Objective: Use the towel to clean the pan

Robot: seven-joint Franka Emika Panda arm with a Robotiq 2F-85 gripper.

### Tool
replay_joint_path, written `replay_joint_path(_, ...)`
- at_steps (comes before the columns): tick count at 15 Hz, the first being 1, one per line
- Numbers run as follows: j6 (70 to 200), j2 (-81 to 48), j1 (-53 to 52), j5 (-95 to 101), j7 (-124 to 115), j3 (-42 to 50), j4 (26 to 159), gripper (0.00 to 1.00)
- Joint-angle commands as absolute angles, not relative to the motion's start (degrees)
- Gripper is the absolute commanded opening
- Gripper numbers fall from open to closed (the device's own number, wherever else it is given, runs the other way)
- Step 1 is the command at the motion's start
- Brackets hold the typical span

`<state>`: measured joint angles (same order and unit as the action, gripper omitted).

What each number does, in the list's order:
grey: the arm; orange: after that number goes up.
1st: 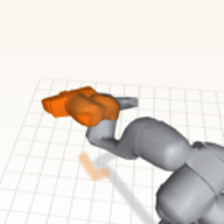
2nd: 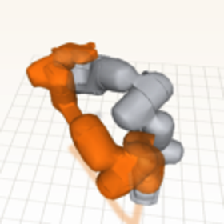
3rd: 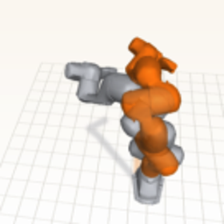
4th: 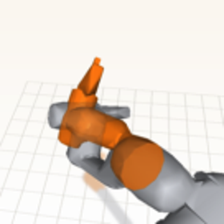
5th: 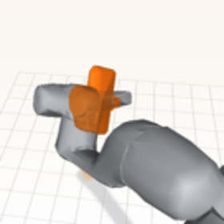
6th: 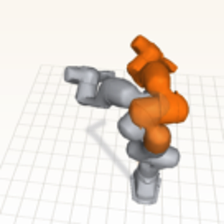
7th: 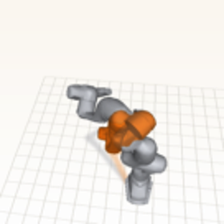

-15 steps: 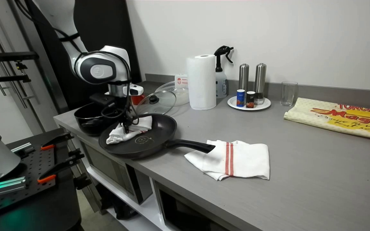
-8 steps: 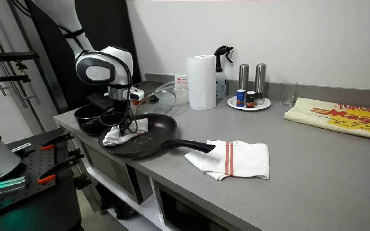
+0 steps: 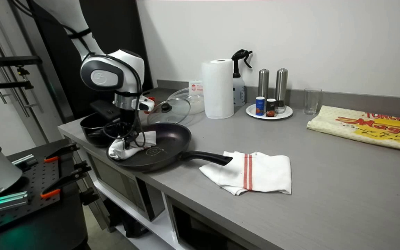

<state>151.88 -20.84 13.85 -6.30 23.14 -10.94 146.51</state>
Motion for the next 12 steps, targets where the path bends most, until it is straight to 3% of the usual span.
replay_joint_path(1, 148.48, -18.08, 13.22, -7.67, 25.21, -10.04, 148.22, 0.03)
replay_joint_path(12, 144.87, -20.31, 10.96, -6.61, 24.27, -8.14, 145.39, 0.03)
